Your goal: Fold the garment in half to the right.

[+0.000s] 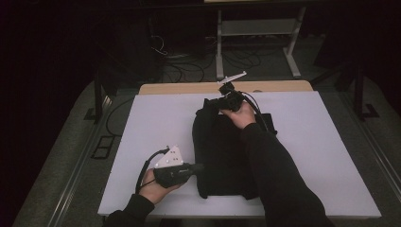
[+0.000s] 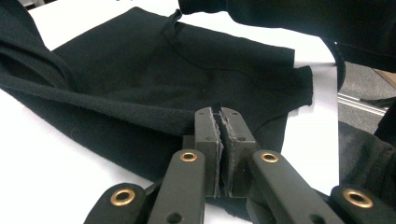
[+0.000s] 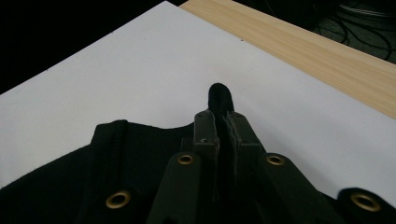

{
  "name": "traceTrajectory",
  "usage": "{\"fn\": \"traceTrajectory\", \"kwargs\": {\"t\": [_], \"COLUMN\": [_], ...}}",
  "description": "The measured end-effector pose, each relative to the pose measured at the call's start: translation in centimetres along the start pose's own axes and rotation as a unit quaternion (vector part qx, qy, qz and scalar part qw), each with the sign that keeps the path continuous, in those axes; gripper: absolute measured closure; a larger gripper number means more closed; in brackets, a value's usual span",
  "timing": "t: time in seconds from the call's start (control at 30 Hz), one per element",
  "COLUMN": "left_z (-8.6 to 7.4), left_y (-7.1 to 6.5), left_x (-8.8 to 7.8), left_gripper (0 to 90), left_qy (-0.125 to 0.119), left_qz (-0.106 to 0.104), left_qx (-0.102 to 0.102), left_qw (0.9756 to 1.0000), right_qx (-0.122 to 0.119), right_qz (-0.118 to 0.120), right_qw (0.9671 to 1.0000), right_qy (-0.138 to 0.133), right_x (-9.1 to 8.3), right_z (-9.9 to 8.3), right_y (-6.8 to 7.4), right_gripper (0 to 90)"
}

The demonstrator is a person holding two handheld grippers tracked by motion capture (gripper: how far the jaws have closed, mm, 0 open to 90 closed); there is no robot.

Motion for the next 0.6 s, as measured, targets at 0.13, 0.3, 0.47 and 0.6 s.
{"fn": "traceTrajectory", "kwargs": {"t": [0.13,0.3,0.47,0.6], "left_z": [0.4,1.2,1.9,2.5], "left_y": [-0.3,-0.8,-1.2,-1.6], "left_x": [0.8,1.7,2.4,3.3], "left_gripper": [85.1,85.1,85.1,85.1], "left_qy": [0.004,0.004,-0.002,0.002], "left_qz": [-0.007,-0.018,-0.026,-0.034], "left_qx": [0.004,0.012,0.016,0.024], "left_qw": [1.0,0.9998,0.9995,0.9991], "right_qx": [0.003,0.007,0.012,0.017], "right_qz": [-0.006,-0.011,-0.017,-0.022], "right_qw": [1.0,0.9999,0.9998,0.9996], "right_qy": [-0.001,-0.003,-0.006,-0.006], "right_x": [-0.5,-1.2,-2.0,-2.8], "right_z": [-0.3,-0.7,-1.1,-1.4], "right_y": [-0.3,-0.8,-1.4,-1.8], "right_gripper": [82.3,82.3,82.3,82.3]}}
Point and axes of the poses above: each handheld gripper's, and its own axes: x roughly forward along the jaws, z roughly out of its top, y roughly to its left, the point moved 3 cm from there along x, roughly forward along the jaws, and after that the axes turned 15 degrees about -x, right-handed, at the moved point
